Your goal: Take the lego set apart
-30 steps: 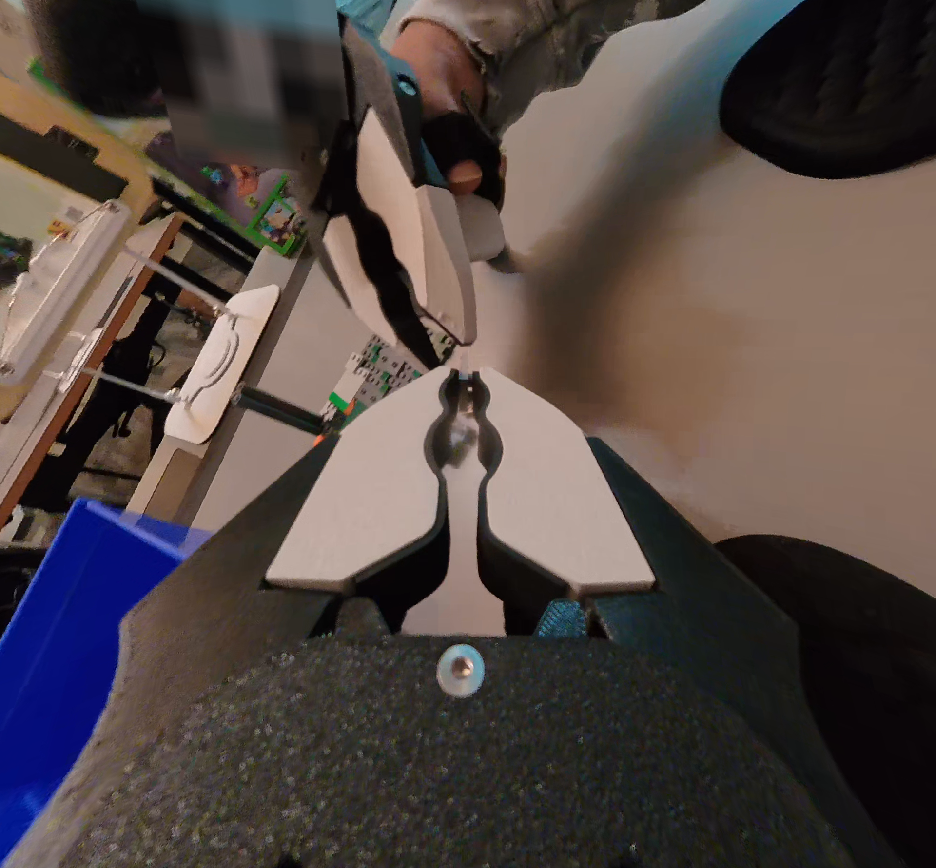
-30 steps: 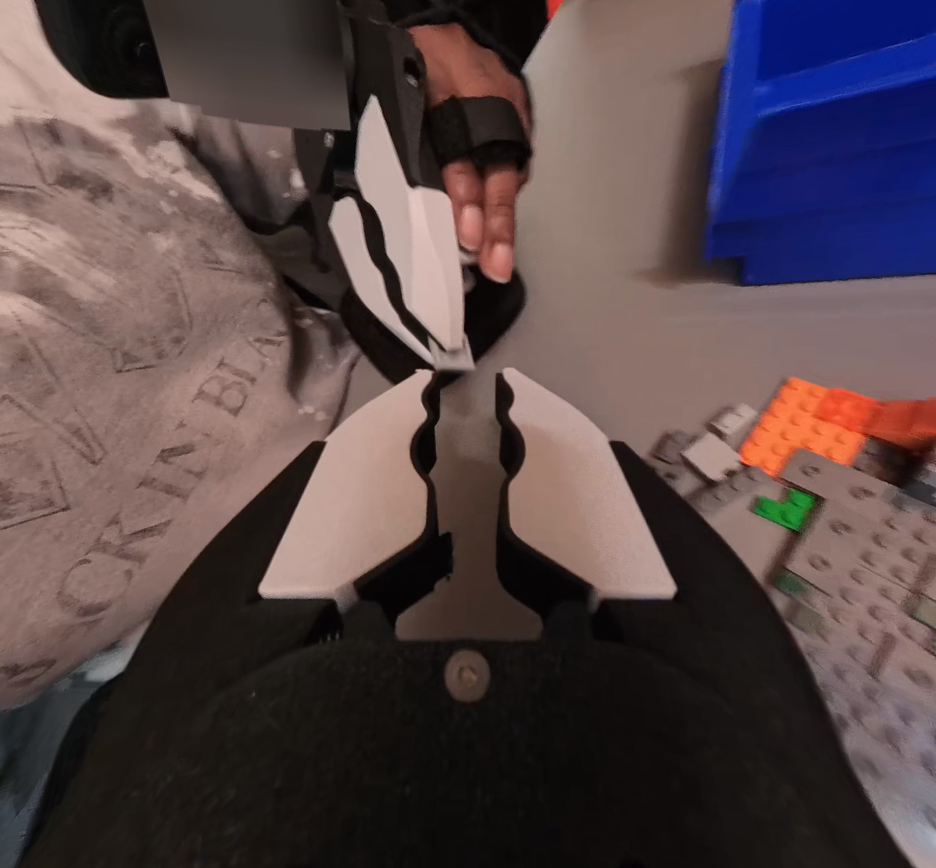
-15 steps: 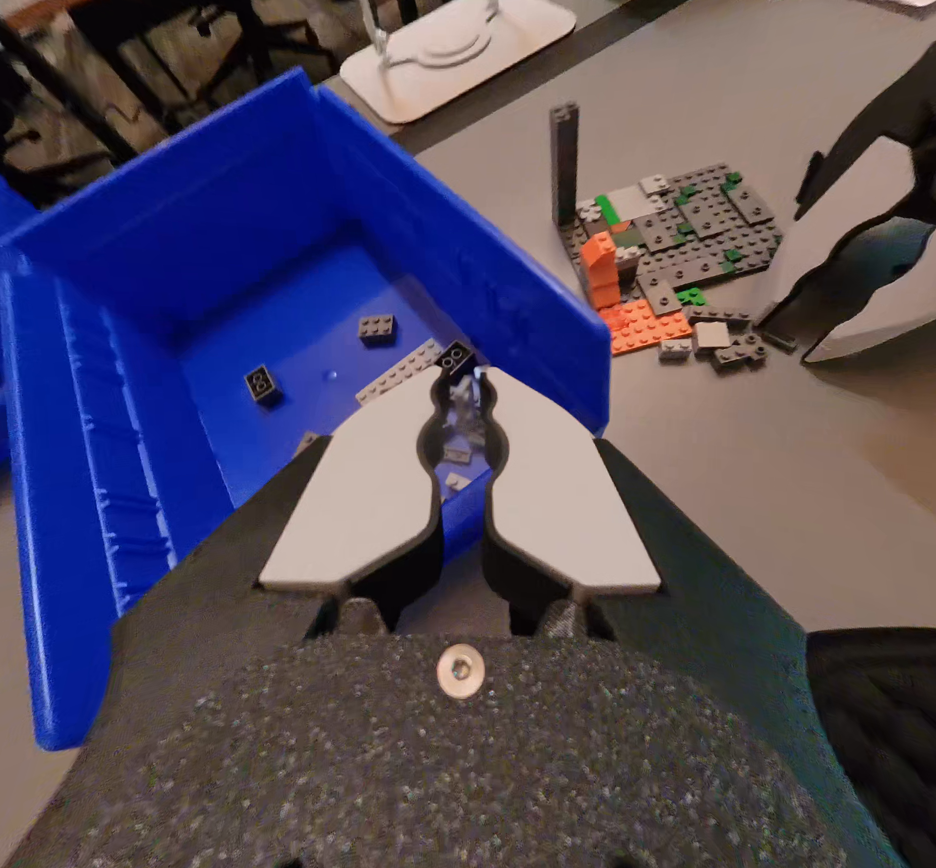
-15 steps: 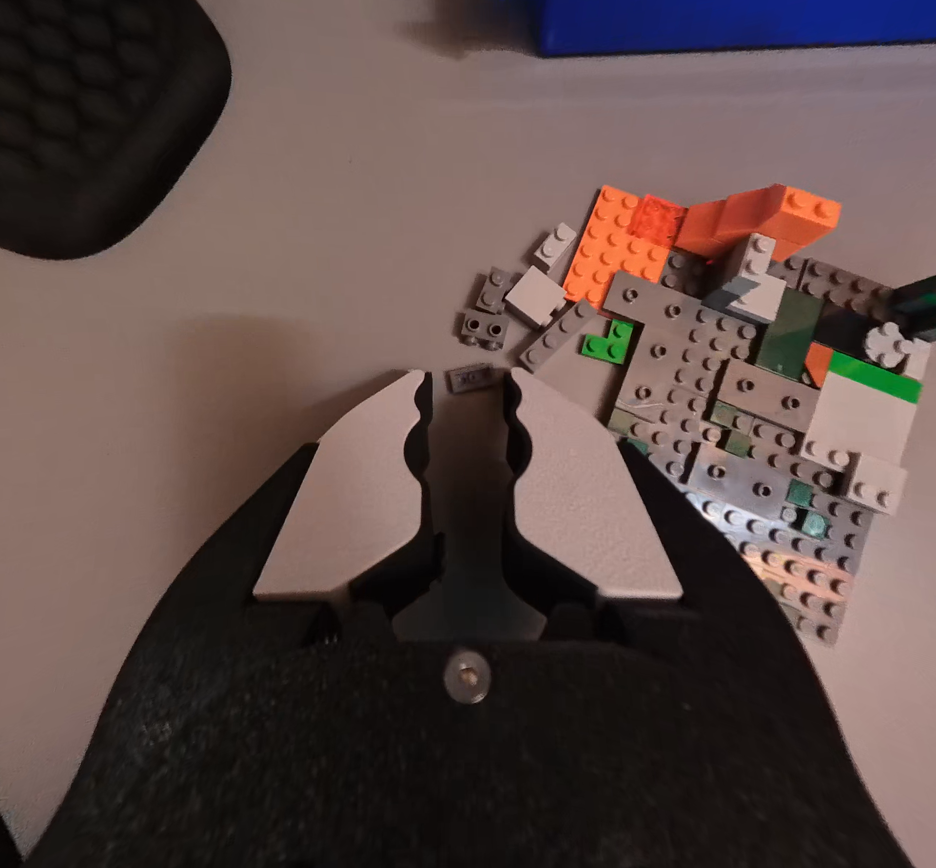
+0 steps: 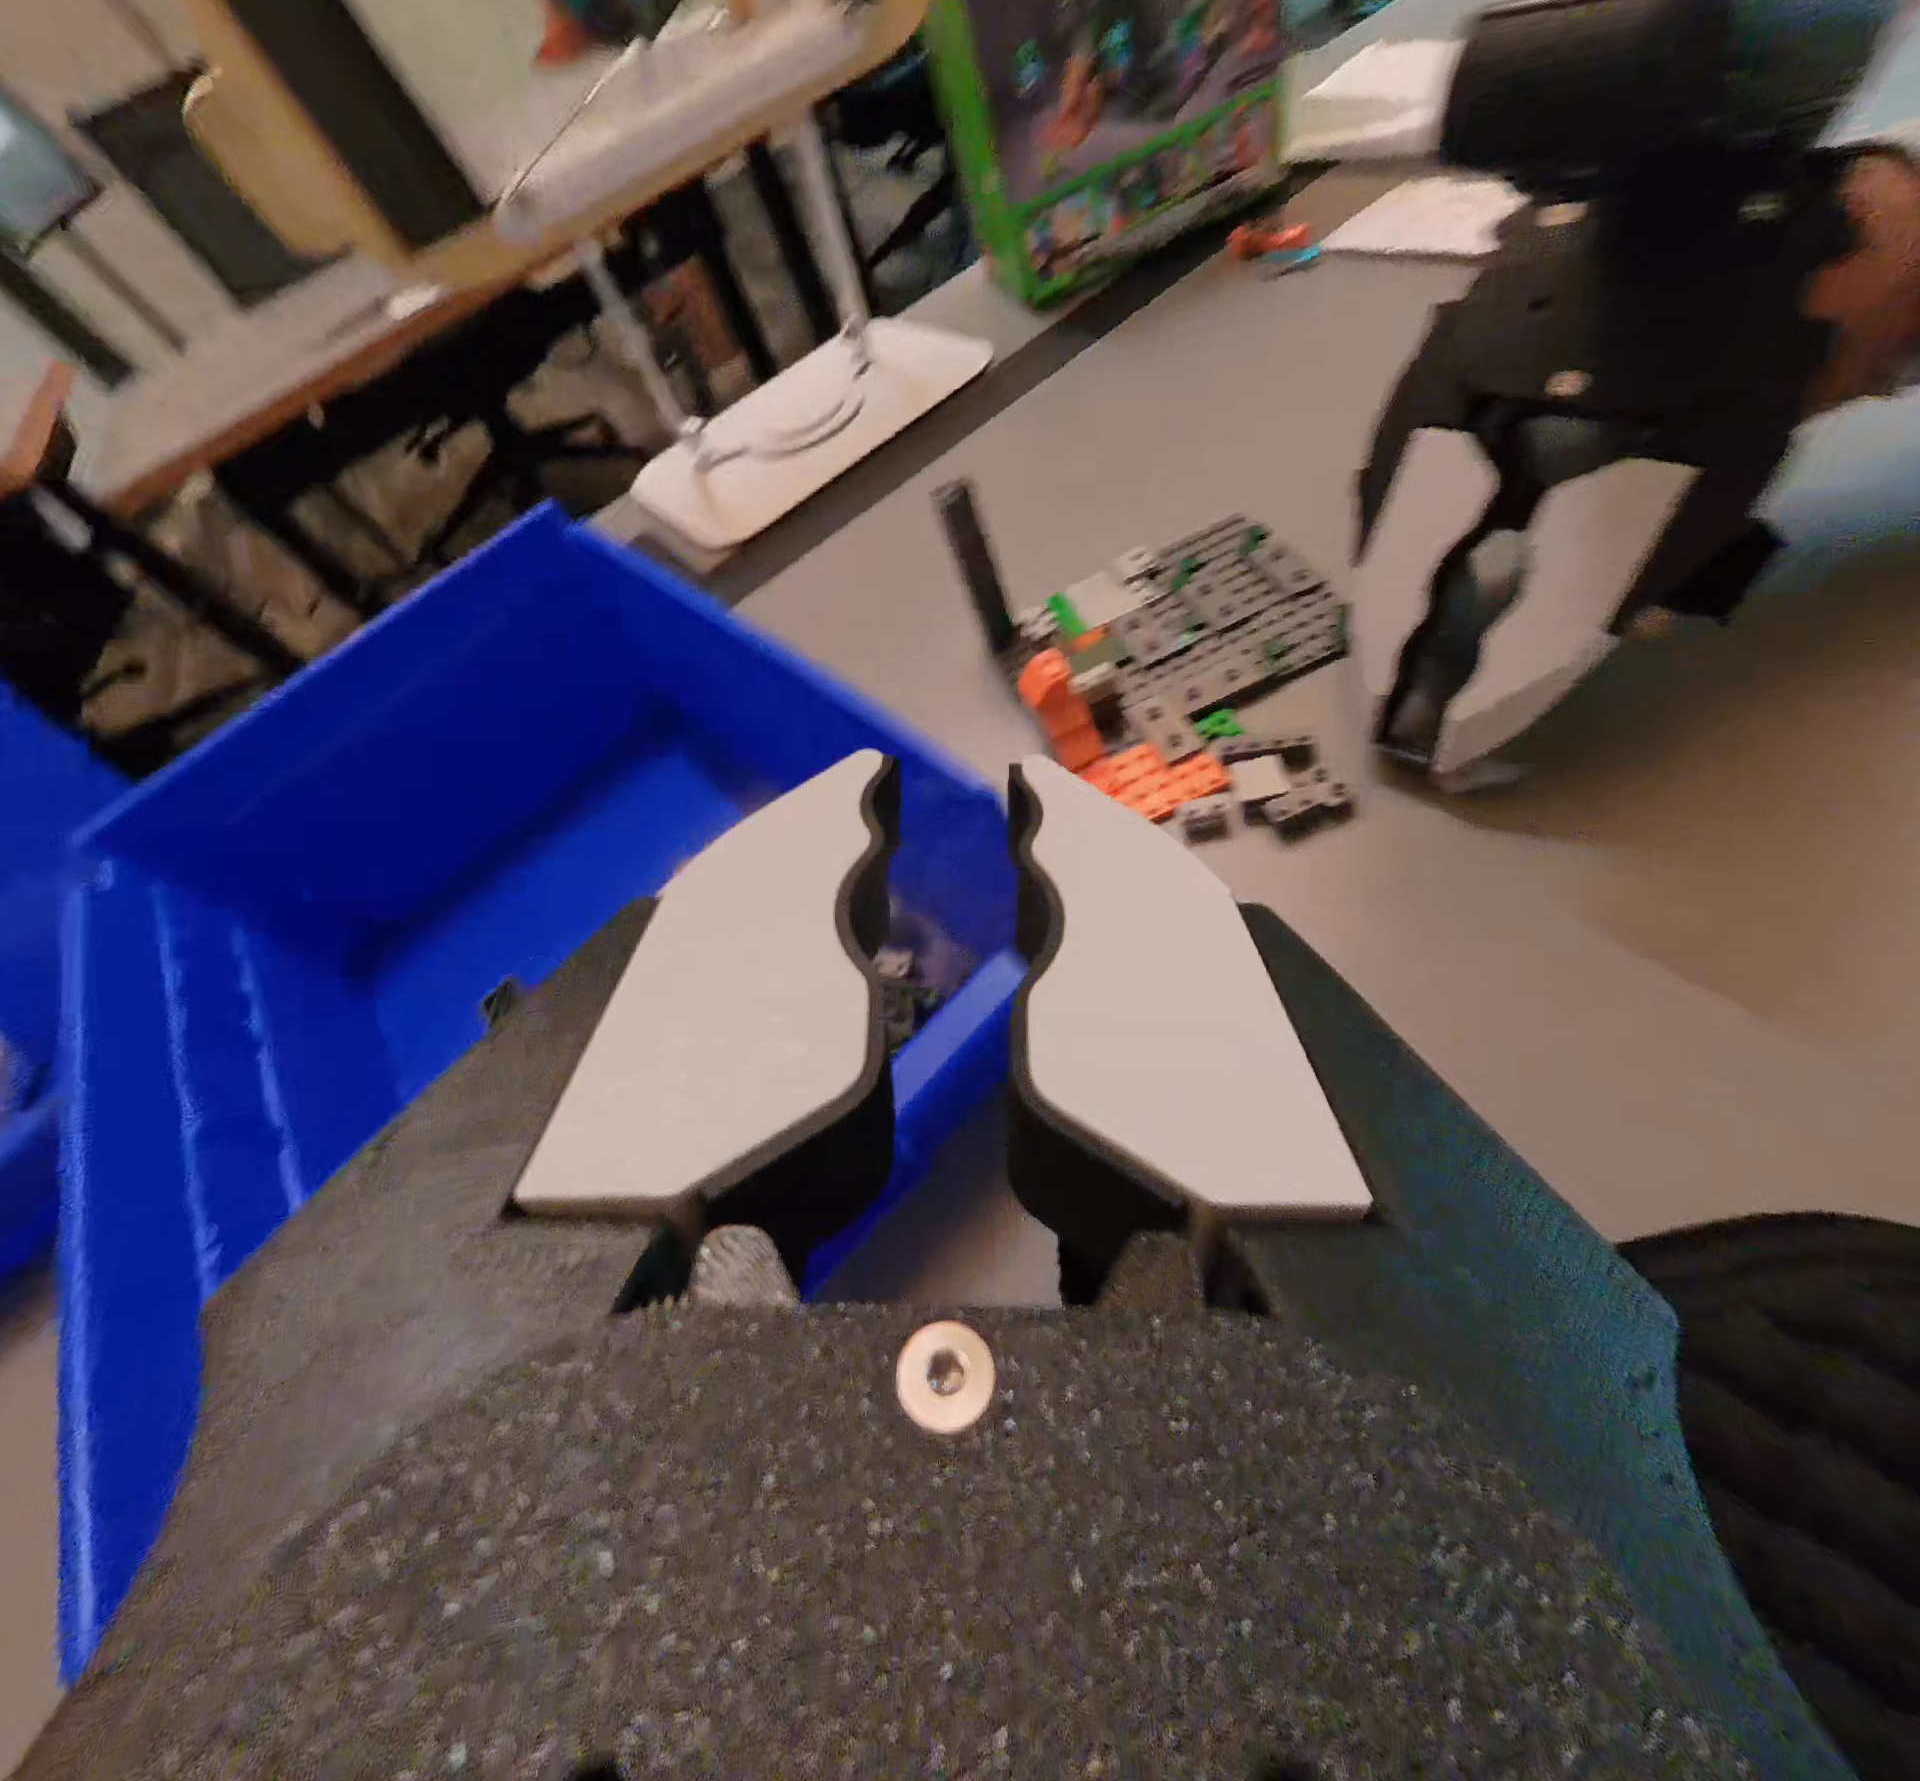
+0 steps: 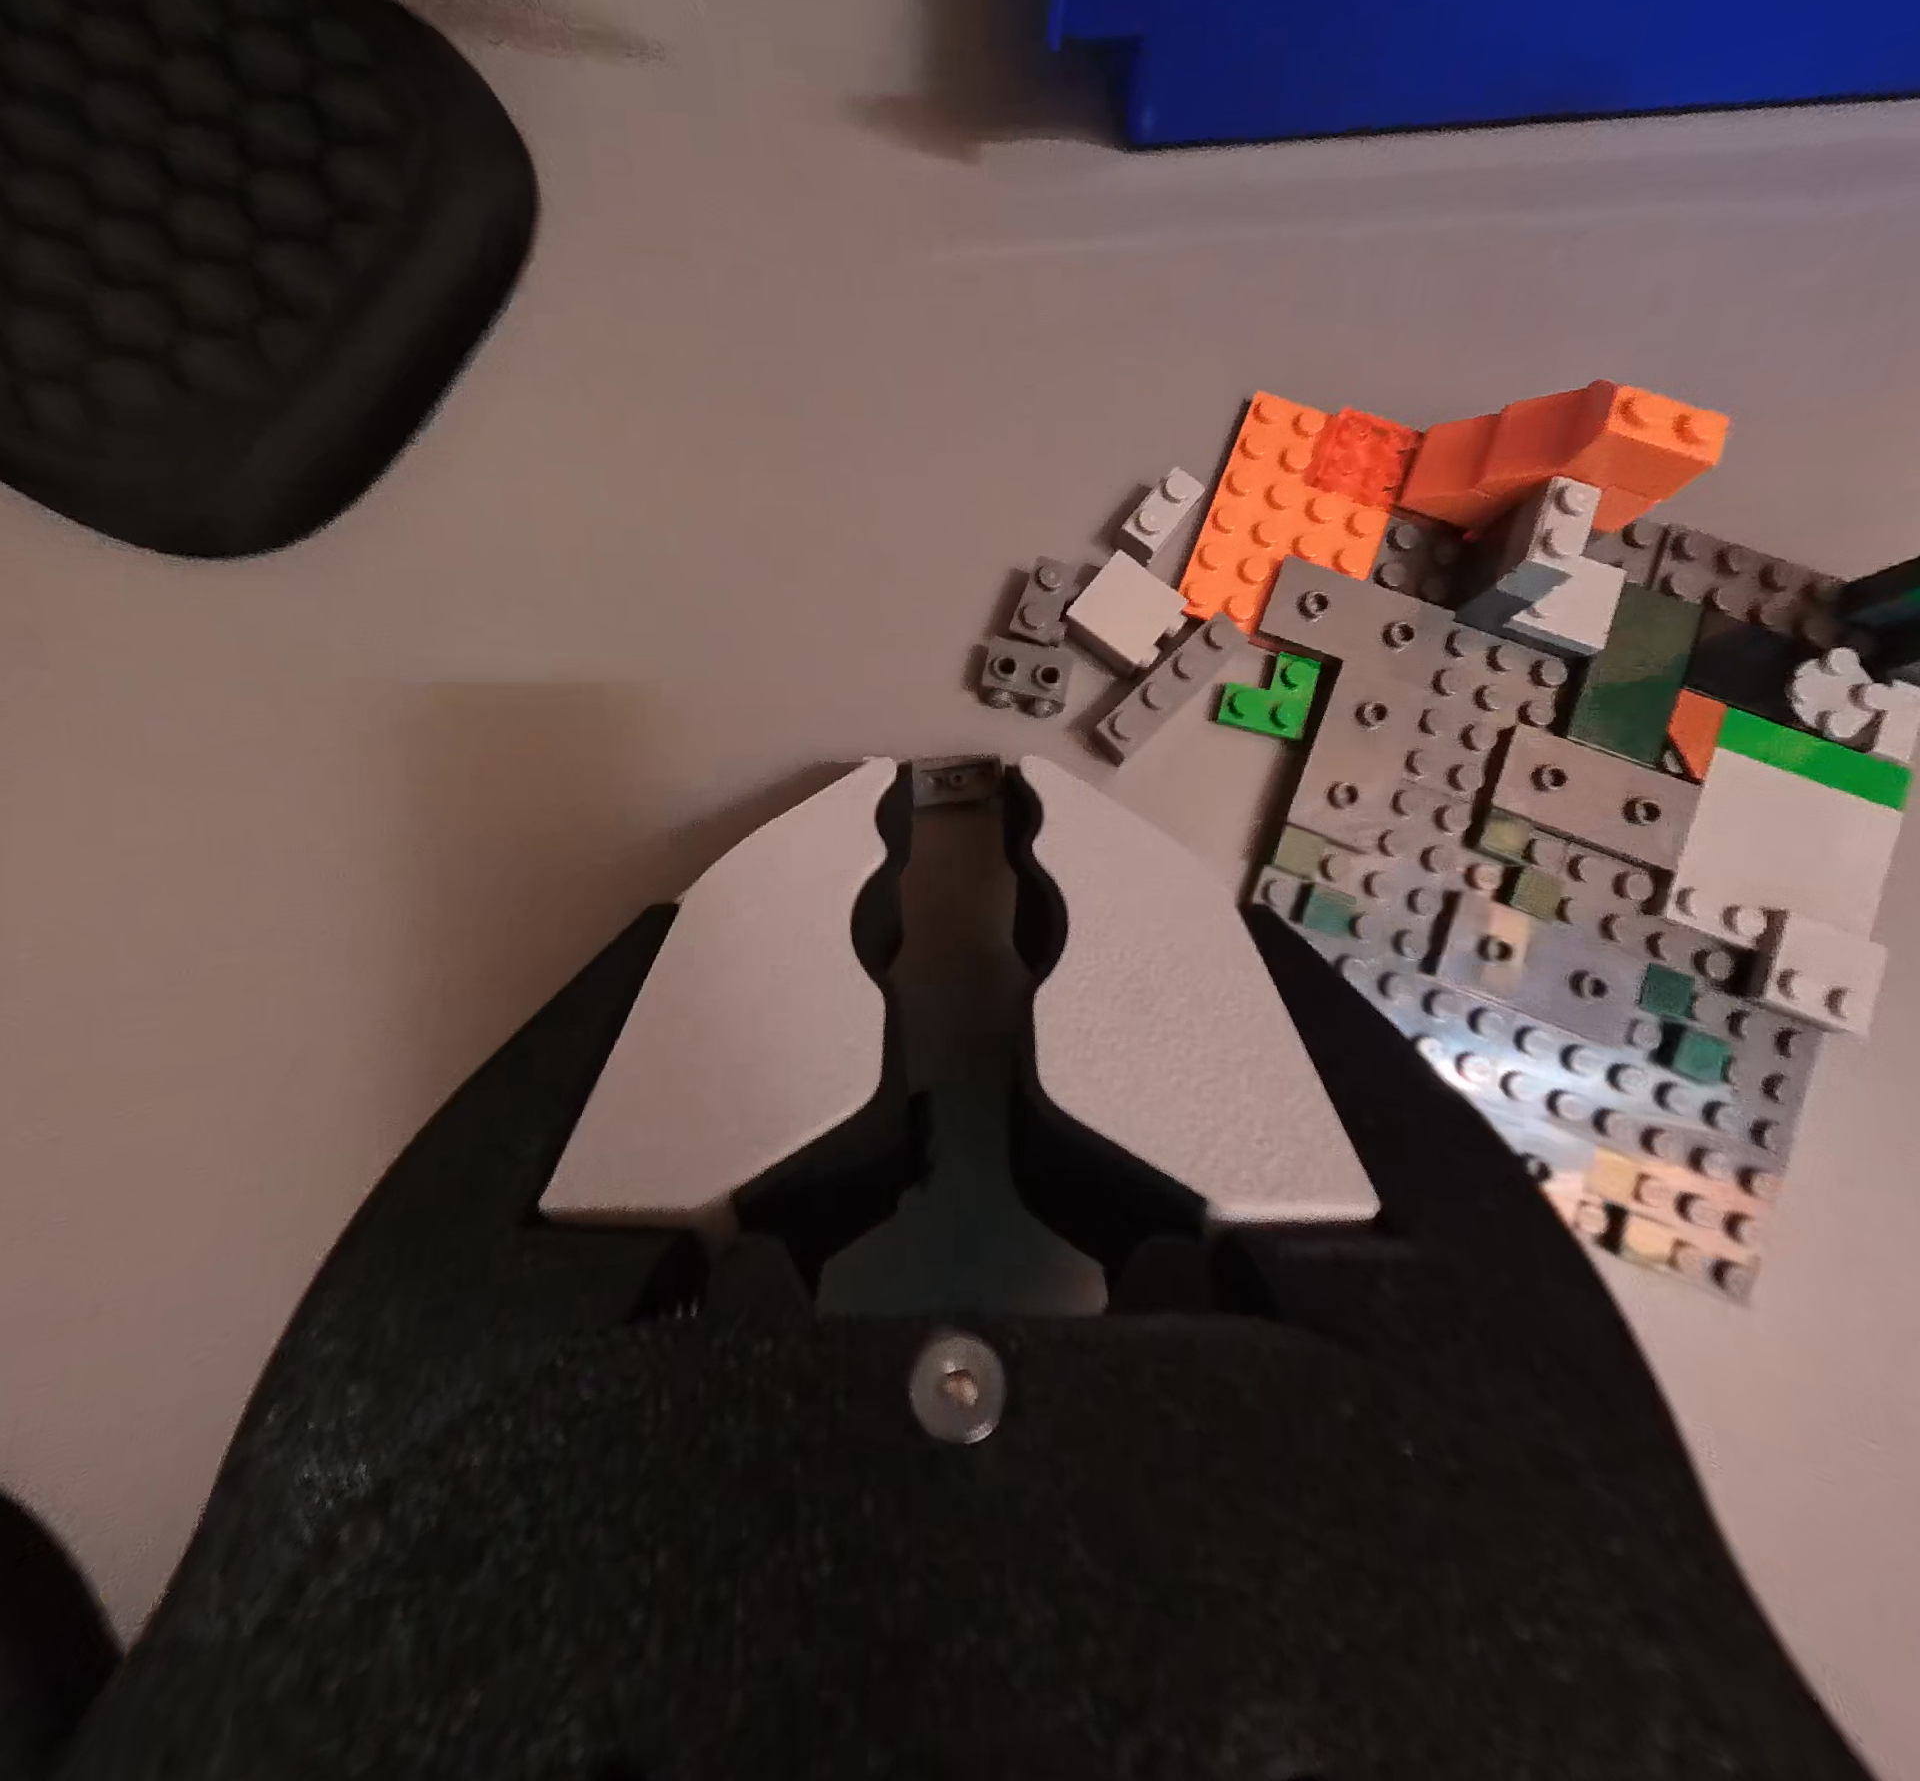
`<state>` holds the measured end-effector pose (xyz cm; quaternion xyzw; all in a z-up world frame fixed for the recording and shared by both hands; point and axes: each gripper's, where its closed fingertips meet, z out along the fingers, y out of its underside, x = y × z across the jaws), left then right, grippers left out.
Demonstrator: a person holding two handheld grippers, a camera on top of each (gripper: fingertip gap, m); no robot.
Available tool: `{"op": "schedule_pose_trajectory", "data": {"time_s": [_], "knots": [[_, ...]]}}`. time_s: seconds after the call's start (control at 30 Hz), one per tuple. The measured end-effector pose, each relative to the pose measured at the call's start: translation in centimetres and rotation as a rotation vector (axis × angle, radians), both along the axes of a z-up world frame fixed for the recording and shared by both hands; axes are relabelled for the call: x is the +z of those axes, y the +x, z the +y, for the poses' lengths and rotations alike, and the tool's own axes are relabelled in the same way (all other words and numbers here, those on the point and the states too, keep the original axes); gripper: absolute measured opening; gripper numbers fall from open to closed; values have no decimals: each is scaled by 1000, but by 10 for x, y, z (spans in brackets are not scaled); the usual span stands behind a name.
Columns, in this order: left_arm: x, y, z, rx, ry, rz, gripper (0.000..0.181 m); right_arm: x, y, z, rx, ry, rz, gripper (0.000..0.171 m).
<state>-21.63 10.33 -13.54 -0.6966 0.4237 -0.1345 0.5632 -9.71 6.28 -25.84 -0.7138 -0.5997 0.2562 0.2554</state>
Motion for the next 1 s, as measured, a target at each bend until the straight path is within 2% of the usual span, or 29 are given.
{"op": "schedule_pose_trajectory", "data": {"time_s": [0.03,0.27,0.47,0.83,1.0], "knots": [[2,9,-10,-47,19,3,20,5,0,-2,-2,-17,31,16],[-4,73,-68,-334,90,65,25,61,-9,-28,41,-190,290,16],[-10,107,-93,-467,145,94,28,93,-16,-52,117,-340,425,16],[-14,122,-107,-530,238,128,22,110,-12,-62,144,-538,559,16],[-13,121,-107,-515,281,129,11,110,-16,-67,156,-567,553,16]]}}
